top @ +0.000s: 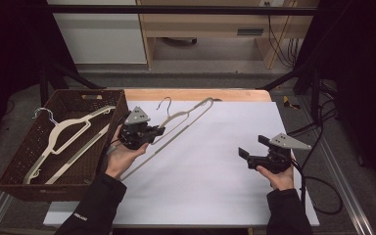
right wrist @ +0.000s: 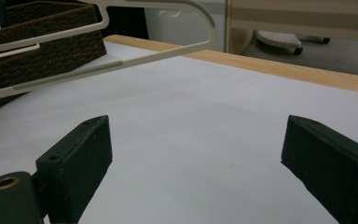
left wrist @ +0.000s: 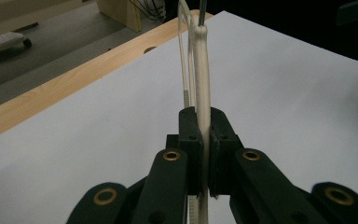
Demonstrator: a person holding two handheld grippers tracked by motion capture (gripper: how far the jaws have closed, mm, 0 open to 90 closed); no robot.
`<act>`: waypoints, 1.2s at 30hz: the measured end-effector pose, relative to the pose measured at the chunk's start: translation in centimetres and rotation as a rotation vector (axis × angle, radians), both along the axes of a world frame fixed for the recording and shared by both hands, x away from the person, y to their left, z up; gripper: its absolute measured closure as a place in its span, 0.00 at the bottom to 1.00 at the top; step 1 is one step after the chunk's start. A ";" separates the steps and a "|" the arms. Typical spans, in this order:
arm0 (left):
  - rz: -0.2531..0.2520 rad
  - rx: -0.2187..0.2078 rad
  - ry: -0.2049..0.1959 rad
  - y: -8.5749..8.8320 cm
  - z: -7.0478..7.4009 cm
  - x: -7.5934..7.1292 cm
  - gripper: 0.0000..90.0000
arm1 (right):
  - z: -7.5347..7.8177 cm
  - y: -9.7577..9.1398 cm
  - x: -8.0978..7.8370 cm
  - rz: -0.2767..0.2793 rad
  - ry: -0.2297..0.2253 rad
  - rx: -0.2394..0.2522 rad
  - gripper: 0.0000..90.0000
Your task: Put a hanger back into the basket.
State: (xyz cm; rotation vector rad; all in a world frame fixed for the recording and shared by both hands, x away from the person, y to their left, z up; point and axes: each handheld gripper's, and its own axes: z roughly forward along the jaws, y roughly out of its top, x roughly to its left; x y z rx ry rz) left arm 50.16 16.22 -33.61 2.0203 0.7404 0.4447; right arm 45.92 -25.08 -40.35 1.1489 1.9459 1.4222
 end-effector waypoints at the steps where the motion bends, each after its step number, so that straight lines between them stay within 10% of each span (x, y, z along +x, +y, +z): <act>1: -0.008 -0.005 0.001 0.2 0.3 -0.2 0.96 | 0.0 0.0 -0.1 0.000 -0.001 0.002 0.10; 20: -0.057 -0.010 -0.081 5.7 6.6 -3.2 0.96 | 0.0 -0.7 -2.1 -0.041 -0.011 -0.009 0.07; 36: 0.008 -0.028 -0.101 11.9 8.7 -2.9 0.96 | 0.0 -1.3 -2.7 -0.063 -0.027 -0.015 0.06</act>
